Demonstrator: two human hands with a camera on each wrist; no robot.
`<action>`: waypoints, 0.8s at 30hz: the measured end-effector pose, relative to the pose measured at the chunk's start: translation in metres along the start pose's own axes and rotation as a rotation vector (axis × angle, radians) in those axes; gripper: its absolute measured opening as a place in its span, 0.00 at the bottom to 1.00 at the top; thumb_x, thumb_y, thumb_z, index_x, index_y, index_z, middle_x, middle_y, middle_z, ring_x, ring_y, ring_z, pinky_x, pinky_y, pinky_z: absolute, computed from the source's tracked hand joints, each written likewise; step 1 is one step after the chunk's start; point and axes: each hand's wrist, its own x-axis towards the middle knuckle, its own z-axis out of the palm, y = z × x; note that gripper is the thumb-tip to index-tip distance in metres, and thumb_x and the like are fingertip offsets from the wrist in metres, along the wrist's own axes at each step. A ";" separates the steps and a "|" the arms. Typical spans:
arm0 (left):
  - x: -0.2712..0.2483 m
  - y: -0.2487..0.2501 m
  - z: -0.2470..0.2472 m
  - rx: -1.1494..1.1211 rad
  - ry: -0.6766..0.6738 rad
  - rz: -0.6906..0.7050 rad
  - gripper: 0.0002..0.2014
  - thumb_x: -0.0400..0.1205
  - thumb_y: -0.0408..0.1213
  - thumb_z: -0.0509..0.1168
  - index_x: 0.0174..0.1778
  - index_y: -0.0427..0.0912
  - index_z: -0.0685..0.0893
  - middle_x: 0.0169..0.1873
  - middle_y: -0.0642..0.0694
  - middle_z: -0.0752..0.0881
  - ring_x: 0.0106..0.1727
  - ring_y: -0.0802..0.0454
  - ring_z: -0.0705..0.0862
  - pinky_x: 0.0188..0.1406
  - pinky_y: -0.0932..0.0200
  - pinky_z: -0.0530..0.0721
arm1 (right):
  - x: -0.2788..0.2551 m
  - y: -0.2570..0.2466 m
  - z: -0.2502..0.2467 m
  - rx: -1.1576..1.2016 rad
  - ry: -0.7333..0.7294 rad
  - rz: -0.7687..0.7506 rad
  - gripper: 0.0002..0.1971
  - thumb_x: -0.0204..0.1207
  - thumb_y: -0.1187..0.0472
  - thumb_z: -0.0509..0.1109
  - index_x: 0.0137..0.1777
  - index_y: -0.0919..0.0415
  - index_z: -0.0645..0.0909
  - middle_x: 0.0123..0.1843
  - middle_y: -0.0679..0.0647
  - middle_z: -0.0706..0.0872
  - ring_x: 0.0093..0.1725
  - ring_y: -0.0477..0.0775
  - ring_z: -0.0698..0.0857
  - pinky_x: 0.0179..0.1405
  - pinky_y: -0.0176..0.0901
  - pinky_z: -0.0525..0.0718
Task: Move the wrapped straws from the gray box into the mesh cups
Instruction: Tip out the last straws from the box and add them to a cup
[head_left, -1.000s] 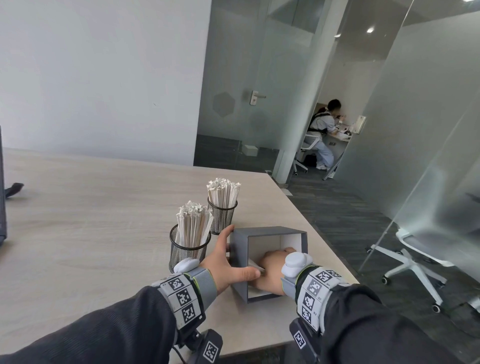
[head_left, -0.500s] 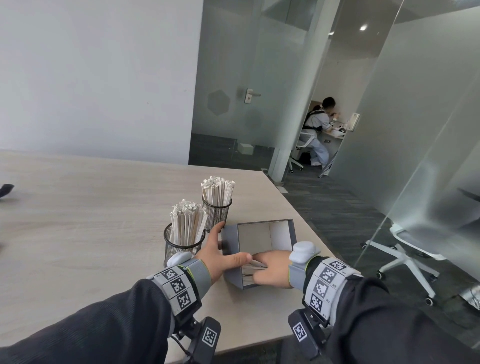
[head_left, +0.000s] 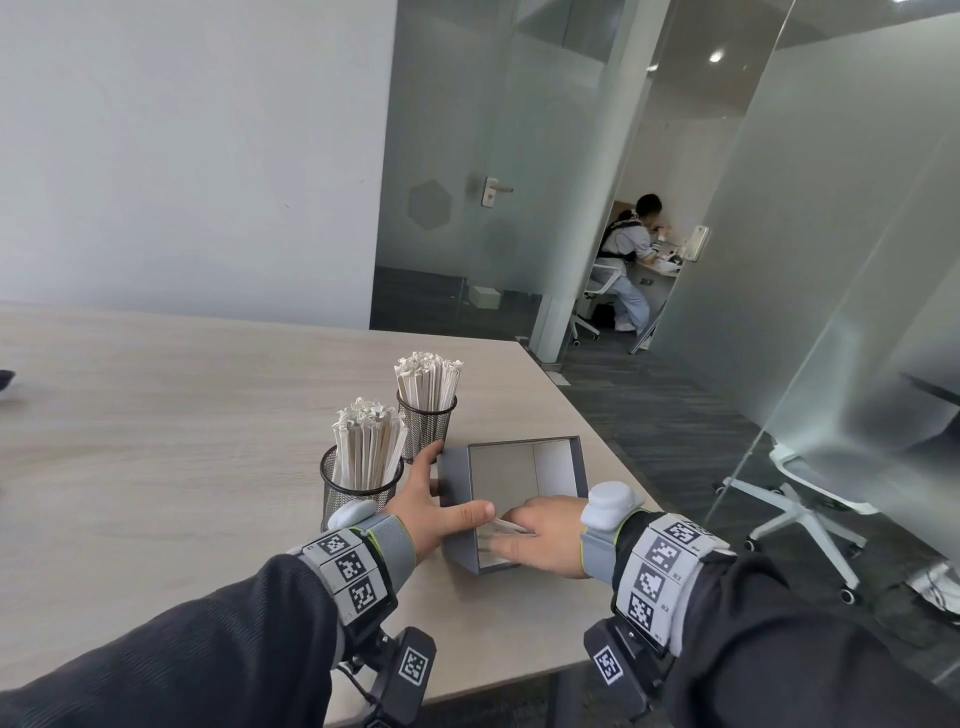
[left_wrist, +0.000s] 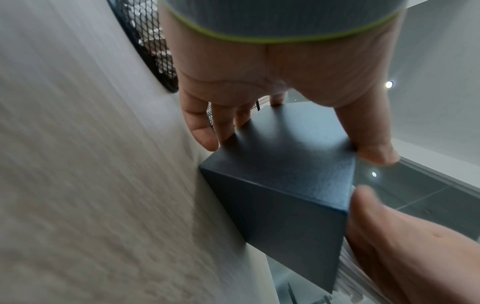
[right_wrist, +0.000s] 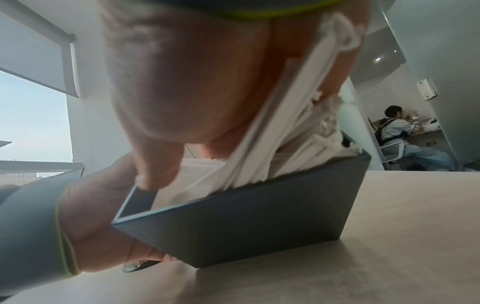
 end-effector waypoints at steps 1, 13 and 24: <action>0.000 0.000 0.000 0.001 -0.002 -0.003 0.64 0.50 0.64 0.79 0.83 0.60 0.56 0.60 0.48 0.84 0.53 0.52 0.86 0.30 0.72 0.81 | -0.001 0.001 0.000 -0.017 -0.007 -0.013 0.27 0.76 0.29 0.57 0.54 0.52 0.80 0.54 0.56 0.84 0.53 0.61 0.84 0.54 0.53 0.82; 0.001 0.006 0.003 -0.122 -0.014 -0.126 0.53 0.69 0.48 0.83 0.84 0.56 0.55 0.52 0.50 0.85 0.44 0.57 0.86 0.21 0.63 0.82 | -0.004 -0.009 -0.016 -0.284 -0.020 0.028 0.21 0.77 0.48 0.70 0.66 0.56 0.73 0.59 0.58 0.84 0.54 0.64 0.85 0.41 0.47 0.76; -0.008 0.023 0.014 -0.348 0.063 -0.218 0.36 0.82 0.35 0.70 0.83 0.52 0.60 0.56 0.45 0.83 0.38 0.56 0.85 0.16 0.65 0.82 | -0.019 0.009 -0.036 -0.151 0.055 0.047 0.09 0.77 0.56 0.67 0.56 0.53 0.77 0.45 0.52 0.83 0.41 0.58 0.79 0.29 0.42 0.68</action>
